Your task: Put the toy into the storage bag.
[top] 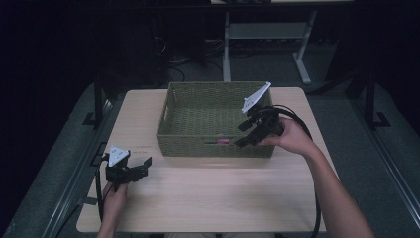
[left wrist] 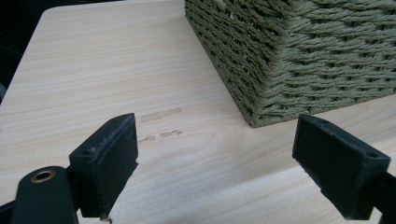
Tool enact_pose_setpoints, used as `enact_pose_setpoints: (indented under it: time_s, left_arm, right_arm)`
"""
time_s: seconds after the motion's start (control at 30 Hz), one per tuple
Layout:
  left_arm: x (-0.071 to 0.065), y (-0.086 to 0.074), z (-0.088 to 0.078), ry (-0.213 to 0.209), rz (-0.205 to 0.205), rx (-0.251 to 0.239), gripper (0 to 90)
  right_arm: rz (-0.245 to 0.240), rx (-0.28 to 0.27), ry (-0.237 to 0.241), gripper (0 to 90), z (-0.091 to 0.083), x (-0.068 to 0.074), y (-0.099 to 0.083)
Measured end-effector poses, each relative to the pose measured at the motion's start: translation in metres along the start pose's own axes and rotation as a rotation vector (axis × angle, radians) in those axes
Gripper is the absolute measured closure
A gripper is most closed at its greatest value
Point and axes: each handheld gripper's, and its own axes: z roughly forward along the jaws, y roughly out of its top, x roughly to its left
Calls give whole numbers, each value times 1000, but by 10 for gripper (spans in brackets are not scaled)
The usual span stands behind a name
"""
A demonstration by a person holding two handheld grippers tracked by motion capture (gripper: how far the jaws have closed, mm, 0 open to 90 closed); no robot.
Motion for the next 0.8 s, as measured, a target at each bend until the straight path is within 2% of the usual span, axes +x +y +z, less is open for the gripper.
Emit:
enact_pose_setpoints:
  time_s: [0.8]
  left_arm:
    - [-1,0,1,2,5,-2,137]
  right_arm:
    - [-17,-4,21,282,14,19,-13]
